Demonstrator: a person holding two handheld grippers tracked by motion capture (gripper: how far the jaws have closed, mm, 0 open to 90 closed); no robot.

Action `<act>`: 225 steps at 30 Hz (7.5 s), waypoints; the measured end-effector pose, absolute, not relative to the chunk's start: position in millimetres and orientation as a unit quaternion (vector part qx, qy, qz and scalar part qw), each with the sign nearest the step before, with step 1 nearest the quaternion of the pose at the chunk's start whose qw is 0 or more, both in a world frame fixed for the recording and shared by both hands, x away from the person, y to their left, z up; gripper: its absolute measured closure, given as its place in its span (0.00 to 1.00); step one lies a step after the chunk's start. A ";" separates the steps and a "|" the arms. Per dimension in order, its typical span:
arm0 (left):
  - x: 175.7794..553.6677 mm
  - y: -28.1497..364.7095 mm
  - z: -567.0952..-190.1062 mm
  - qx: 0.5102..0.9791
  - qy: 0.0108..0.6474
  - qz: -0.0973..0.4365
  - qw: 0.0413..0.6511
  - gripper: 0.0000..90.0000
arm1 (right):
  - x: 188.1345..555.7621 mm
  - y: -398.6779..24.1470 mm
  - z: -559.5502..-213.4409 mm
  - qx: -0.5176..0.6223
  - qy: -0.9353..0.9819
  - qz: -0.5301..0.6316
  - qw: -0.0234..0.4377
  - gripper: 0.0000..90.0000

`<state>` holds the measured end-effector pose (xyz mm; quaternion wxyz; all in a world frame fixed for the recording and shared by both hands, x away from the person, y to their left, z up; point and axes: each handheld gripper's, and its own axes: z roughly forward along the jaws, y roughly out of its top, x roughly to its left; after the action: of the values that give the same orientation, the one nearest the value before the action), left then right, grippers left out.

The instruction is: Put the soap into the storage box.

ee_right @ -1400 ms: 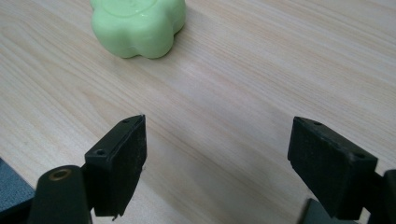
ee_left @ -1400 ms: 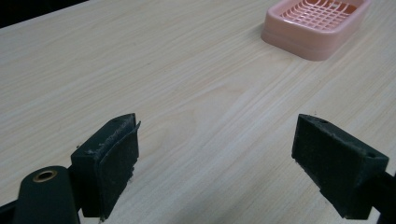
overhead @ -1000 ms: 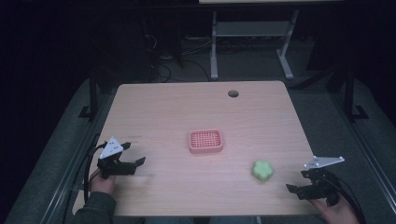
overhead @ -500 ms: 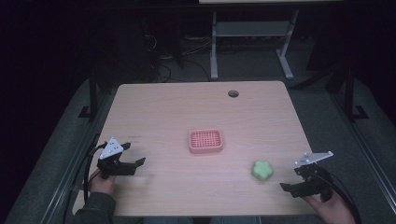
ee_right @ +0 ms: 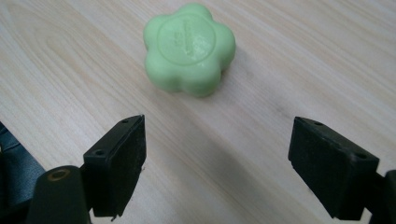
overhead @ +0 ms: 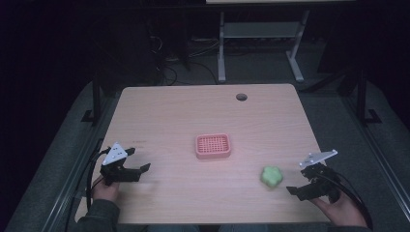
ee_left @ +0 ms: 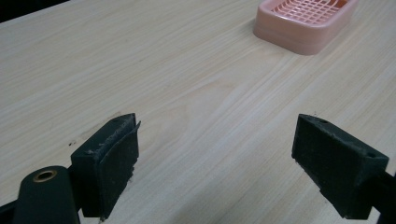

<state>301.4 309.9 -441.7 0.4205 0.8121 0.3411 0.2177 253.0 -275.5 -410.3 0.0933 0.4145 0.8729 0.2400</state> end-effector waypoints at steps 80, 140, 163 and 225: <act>300.3 311.2 -440.4 0.807 0.347 0.214 0.427 0.16 | 316.6 -201.9 -442.4 0.354 0.924 0.138 0.044 0.27; 300.7 311.1 -439.8 0.799 0.349 0.211 0.442 0.16 | 372.5 -147.7 -400.5 0.305 0.939 0.158 0.016 0.29; 300.8 312.4 -438.8 0.798 0.348 0.215 0.443 0.16 | 393.8 -125.2 -395.8 0.299 0.939 0.169 0.017 0.29; 301.7 313.5 -438.0 0.791 0.351 0.217 0.452 0.16 | 439.8 -42.3 -389.9 0.255 0.952 0.168 0.003 0.28</act>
<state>301.7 313.5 -438.0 0.4523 0.7906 0.3509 0.2174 439.8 -42.3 -389.9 0.0027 0.2549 0.9523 0.1677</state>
